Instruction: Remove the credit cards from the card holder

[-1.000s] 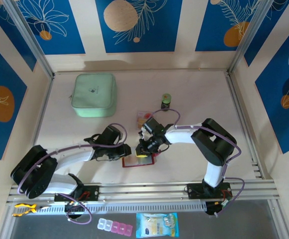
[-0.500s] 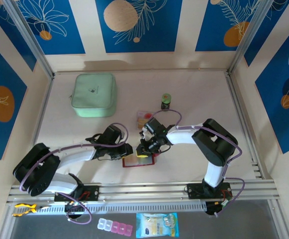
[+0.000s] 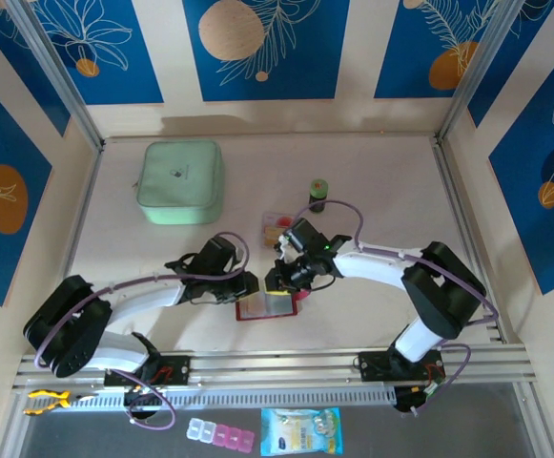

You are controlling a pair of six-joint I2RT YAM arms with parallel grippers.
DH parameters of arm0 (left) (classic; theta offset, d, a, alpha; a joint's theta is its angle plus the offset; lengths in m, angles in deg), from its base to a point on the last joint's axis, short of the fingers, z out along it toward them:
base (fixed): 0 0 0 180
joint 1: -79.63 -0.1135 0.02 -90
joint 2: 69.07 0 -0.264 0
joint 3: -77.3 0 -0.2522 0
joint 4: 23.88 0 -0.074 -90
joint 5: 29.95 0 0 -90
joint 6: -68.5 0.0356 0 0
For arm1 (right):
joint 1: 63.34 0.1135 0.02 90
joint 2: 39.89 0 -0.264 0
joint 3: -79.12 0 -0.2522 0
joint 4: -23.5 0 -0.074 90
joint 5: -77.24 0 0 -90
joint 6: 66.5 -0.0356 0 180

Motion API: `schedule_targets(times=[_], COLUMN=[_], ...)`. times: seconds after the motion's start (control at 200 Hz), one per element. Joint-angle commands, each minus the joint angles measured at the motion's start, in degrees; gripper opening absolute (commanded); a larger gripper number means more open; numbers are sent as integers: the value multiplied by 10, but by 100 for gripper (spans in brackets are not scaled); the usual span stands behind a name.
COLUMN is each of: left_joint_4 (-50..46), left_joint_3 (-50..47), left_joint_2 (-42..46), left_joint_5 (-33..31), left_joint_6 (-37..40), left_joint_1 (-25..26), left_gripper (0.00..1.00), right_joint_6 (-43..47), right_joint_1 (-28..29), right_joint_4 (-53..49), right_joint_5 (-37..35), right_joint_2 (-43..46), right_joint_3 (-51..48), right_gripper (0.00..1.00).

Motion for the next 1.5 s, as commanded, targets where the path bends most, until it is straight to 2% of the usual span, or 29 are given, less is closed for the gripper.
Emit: schedule_targets(times=[0.0,0.53,0.815,1.15,1.496], left_joint_4=[-12,28,25,-9,-14], left_joint_3=[22,91,138,174,148], left_joint_2=[4,-106,-151,-158,-127], left_joint_5=[10,23,31,27,22], left_joint_6=[-2,-10,-4,21,35], left_joint_1=[12,58,66,65,47], left_gripper=[23,19,27,32,33], right_joint_6=[5,4,8,2,-8], right_joint_1=[-12,-48,-52,-59,-54], right_joint_4=[-53,-75,-100,-115,-121], right_joint_5=[-22,-29,-44,-57,-58], right_joint_2=[36,108,134,160,159], right_joint_3=[9,-35,-42,-52,-41], right_gripper=[22,22,22,23,23])
